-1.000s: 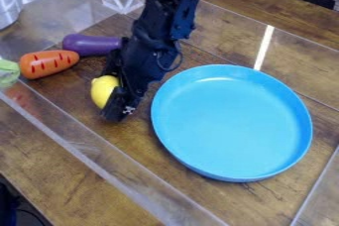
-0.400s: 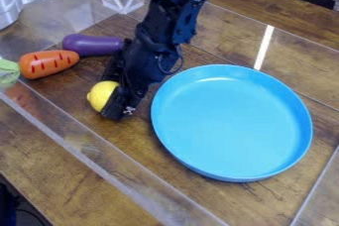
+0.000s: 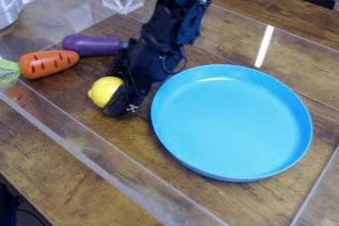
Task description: Remove the lemon from the blue tray and put it on the table
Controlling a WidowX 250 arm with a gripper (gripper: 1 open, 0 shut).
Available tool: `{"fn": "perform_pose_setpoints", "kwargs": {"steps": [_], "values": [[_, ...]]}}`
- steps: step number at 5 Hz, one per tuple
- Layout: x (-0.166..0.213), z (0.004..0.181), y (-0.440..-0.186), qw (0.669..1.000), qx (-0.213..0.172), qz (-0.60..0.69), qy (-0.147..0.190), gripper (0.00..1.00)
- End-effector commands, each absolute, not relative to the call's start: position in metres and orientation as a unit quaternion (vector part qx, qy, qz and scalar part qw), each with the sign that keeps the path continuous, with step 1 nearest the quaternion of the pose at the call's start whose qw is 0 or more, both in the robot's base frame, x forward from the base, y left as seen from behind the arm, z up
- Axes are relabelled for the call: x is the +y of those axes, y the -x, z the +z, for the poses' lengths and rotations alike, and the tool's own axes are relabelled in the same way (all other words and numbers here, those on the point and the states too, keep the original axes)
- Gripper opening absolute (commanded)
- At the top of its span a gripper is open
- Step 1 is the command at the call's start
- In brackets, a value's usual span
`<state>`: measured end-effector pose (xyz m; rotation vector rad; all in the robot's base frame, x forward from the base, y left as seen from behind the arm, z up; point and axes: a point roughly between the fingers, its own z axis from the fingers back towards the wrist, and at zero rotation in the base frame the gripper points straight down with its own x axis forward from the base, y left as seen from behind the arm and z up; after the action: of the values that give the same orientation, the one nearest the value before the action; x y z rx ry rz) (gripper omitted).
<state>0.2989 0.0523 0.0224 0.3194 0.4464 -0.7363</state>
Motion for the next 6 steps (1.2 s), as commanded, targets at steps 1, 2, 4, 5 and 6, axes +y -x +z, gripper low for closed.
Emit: {"fn": "perform_pose_setpoints", "kwargs": {"steps": [1,2,4,5,6], "values": [[0.058,0.029,-0.311,0.899,0.198,-0.353,-0.169,0.00],[0.060,0.028,-0.316,0.896,0.200,-0.356,-0.173,0.00],[0.067,0.026,-0.323,0.892,0.205,-0.359,-0.183,0.00],[0.071,0.025,-0.325,0.890,0.210,-0.359,-0.189,1.00],[0.075,0.025,-0.327,0.888,0.215,-0.359,-0.193,1.00]]}}
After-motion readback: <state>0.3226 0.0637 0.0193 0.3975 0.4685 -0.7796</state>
